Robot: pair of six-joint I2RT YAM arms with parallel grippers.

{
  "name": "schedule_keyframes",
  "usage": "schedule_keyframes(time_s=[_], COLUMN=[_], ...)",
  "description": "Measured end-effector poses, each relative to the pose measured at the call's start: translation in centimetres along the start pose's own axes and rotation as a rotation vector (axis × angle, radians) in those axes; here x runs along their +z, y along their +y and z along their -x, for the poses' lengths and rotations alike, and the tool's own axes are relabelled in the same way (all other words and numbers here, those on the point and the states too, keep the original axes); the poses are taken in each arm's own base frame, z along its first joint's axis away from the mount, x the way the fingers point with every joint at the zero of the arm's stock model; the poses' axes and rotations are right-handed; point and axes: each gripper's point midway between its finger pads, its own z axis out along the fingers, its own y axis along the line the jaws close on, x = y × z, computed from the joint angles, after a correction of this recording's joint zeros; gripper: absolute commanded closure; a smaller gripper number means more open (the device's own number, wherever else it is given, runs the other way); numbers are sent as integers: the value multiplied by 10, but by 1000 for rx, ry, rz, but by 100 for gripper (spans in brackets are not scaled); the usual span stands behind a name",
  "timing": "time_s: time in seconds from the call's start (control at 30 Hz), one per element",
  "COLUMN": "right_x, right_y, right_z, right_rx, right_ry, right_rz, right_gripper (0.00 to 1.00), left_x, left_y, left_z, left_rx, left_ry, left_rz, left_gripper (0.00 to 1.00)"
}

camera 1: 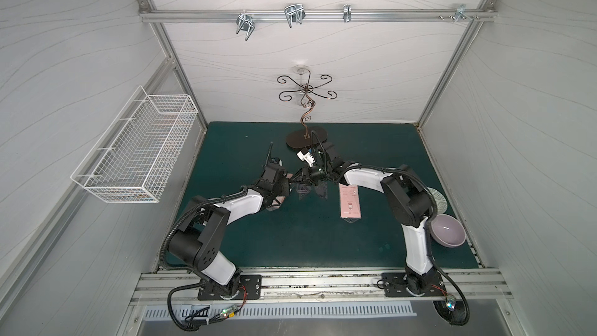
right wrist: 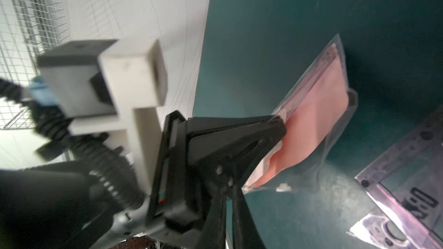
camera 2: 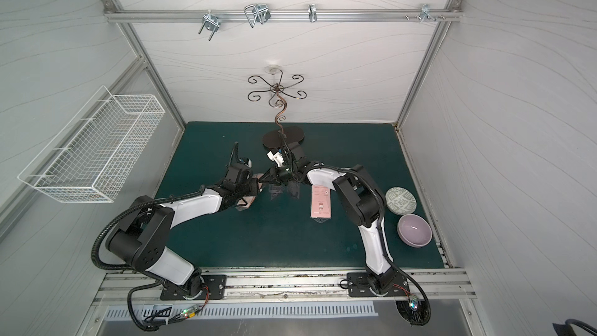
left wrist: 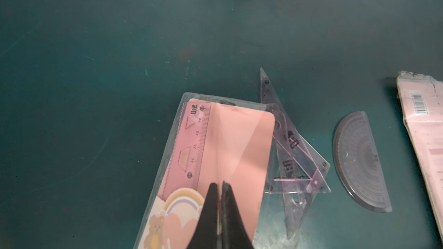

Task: Open the ruler set and take out the ruler
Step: Take out the ruler from the ruler set bag.

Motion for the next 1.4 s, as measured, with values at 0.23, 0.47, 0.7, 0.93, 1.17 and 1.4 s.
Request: schedule_keyframes(time_s=[0.23,0.47,0.7,0.93,1.17,1.4], right_x=[13,27,31,33,18,7], right_y=[-29,-61,-66,-59,-58,-36], right_z=[1,-9,-6,0,3,18], right_rx=[39,75,69,54,67,-6], right_ry=[4,31,31,0,-58,-92], right_rz=[-51,-94,-102,-42,86,217], right_gripper=[92,92,90,79,72,67], left_x=[-2,-5,-14,-17,-26,-42], left_y=[-1,-4,-14,-28,-37,-52], left_z=[2,4,10,7,9,24], left_rx=[-5,-3,3,-7,-18,-28], left_ry=[-10,-16,-37,-25,-26,-66], left_rz=[-5,-19,-53,-109,-150,-236], left_gripper=[100,100,100,100,100,100])
